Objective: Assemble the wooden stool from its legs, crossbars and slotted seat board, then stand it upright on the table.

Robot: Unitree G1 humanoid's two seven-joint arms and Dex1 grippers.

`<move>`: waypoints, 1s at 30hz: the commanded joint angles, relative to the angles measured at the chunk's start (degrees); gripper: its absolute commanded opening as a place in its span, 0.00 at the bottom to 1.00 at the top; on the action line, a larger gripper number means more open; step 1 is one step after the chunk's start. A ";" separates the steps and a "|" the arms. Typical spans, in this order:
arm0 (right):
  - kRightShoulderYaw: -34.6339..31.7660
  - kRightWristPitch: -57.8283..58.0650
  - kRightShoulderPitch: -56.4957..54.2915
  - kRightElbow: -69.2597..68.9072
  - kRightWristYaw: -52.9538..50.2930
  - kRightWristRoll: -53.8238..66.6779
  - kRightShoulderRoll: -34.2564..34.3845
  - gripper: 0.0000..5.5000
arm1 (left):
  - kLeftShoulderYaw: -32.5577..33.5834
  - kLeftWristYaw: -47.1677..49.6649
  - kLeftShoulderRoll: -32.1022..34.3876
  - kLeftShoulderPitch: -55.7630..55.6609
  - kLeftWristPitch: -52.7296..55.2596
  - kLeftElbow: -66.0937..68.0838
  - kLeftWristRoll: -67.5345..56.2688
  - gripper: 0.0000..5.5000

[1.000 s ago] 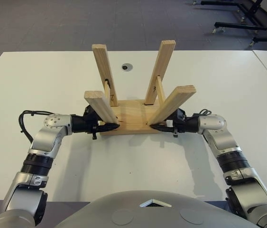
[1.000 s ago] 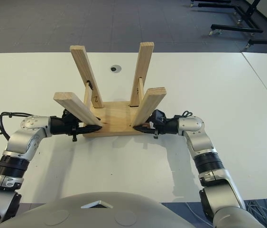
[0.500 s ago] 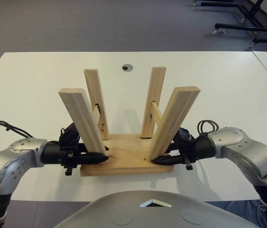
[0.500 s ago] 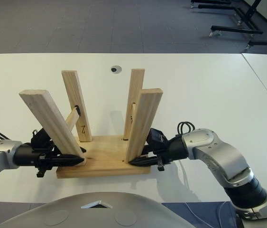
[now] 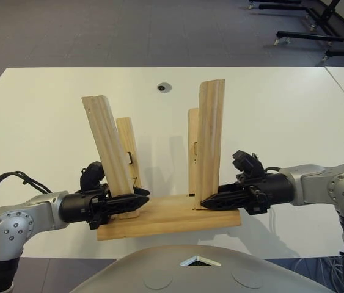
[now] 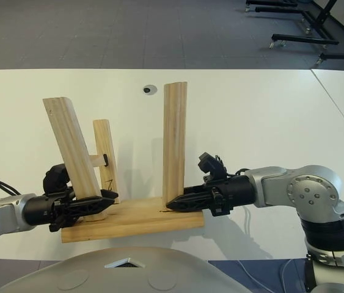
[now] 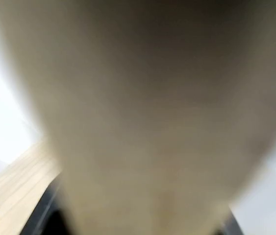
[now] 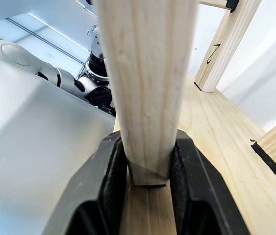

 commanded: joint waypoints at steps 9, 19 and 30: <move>1.40 -7.98 3.58 2.66 -1.49 -12.26 -2.03 0.48 | -1.95 -0.06 -1.16 -6.27 -0.64 6.97 5.26 0.50; 1.00 -11.09 5.19 2.43 -2.52 -12.38 -0.18 0.80 | 4.68 -0.06 -0.59 -13.46 1.44 15.11 3.34 0.50; -6.40 -17.21 -0.91 9.86 -7.07 -13.76 5.30 0.98 | 7.17 -0.93 -1.79 -17.07 1.52 18.23 3.53 0.50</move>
